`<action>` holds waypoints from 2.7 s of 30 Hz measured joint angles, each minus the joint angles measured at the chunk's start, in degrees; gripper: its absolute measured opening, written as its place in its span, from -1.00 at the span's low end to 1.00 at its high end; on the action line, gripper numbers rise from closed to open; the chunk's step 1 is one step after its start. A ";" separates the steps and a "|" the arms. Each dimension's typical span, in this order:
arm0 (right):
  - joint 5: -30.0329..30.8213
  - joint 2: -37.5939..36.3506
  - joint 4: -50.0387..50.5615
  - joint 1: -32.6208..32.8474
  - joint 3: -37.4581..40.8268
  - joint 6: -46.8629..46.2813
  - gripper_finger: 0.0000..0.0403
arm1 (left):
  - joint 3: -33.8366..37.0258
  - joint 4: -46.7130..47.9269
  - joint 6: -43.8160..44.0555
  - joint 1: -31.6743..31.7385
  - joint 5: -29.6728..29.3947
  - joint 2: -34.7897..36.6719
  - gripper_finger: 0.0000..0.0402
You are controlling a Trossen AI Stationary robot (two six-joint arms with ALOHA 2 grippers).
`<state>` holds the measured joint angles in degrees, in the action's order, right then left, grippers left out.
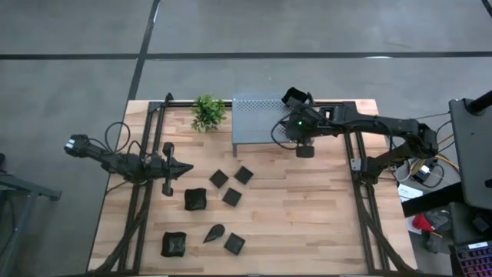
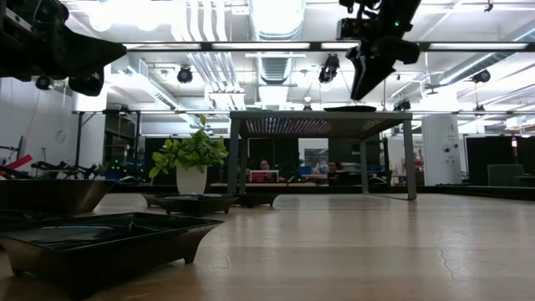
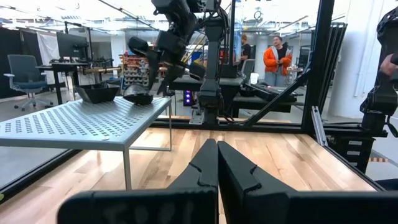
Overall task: Pick & Place Mini shaped plates
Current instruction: Stack the drop shaped plate on top of the other drop shaped plate on the shelf, then put the square plate on the shelf
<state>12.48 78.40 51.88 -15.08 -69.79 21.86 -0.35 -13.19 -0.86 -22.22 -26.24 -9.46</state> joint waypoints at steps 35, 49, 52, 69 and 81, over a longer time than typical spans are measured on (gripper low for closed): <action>0.92 2.72 4.61 -5.08 -0.84 -1.93 -0.96 | -0.01 0.02 0.01 0.00 0.00 0.00 -1.00; -1.93 3.11 4.24 -5.08 -0.84 -2.18 -0.96 | -0.01 0.00 0.01 -0.02 0.00 -0.02 -1.00; -1.11 3.02 3.72 -5.08 -0.83 -2.16 -0.96 | -0.01 0.00 0.01 -0.01 0.00 0.00 -1.00; -2.32 1.82 2.34 0.39 -4.78 -8.47 -0.96 | -0.01 0.00 0.02 -0.02 0.00 -0.02 -1.00; -2.49 2.35 -5.56 14.48 -4.78 -12.91 -0.96 | -0.01 -0.02 0.01 0.00 0.01 0.00 -1.00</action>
<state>9.98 80.75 46.32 -0.60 -74.57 8.95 -0.36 -13.21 -0.86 -22.22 -26.23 -9.46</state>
